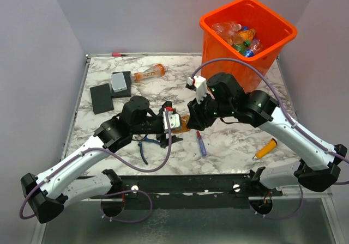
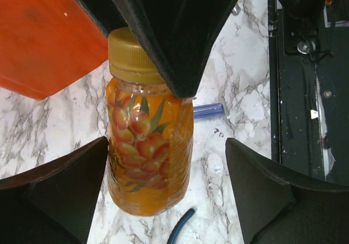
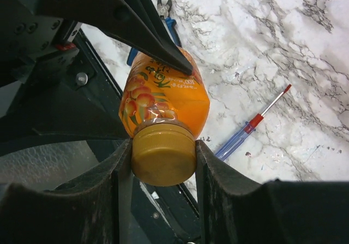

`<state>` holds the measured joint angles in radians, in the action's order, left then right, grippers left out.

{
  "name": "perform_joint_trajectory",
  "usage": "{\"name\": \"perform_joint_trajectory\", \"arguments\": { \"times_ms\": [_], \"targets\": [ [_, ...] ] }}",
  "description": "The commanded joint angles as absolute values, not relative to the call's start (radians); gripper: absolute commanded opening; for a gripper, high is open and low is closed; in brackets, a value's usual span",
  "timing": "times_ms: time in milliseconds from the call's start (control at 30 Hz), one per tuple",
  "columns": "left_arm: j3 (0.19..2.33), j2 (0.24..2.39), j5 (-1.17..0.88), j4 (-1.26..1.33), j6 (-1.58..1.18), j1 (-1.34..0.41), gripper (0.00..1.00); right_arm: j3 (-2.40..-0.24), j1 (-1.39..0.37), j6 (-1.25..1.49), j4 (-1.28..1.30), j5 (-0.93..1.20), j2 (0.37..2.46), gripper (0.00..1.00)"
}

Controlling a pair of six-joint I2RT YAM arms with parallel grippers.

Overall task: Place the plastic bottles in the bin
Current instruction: Place the plastic bottle in the trash bin.

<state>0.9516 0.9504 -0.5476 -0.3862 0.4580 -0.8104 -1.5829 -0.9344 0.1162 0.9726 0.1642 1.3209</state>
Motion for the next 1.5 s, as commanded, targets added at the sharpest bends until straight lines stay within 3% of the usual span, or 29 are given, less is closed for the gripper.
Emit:
{"name": "perform_joint_trajectory", "arguments": {
  "times_ms": [0,200,400,433,533,633,867,1333,1467],
  "targets": [
    [0.937,0.979,-0.447,-0.383,0.464,-0.844,0.84,-1.629,-0.936,0.092,0.968,0.234,1.334,0.0],
    [0.921,0.992,-0.387,-0.296,0.407,-0.85,0.55,-1.642,-0.936,0.099,0.96,0.259,1.331,0.0],
    [0.881,0.982,-0.371,-0.208,0.338,-0.851,0.34,-1.67,-0.936,0.119,0.935,0.291,1.317,0.02],
    [0.874,0.975,-0.371,-0.186,0.321,-0.85,0.31,-1.666,-0.936,0.127,0.919,0.292,1.31,0.13],
    [0.841,0.954,-0.371,-0.075,0.239,-0.85,0.21,-1.634,-0.936,0.145,0.848,0.27,1.271,0.6],
    [0.793,0.932,-0.374,0.088,0.101,-0.85,0.01,-1.539,-0.936,0.187,0.699,0.184,1.177,0.71],
    [0.645,0.929,-0.38,0.539,-0.323,-0.85,0.0,-1.295,-0.936,0.281,0.346,0.051,0.99,0.75],
    [0.701,0.992,-0.407,0.601,-0.452,-0.851,0.0,-1.266,-0.936,0.325,0.23,-0.047,1.085,0.73],
    [0.697,0.978,-0.39,0.601,-0.451,-0.851,0.0,-1.278,-0.936,0.321,0.248,-0.035,1.108,0.61]
  ]
}}
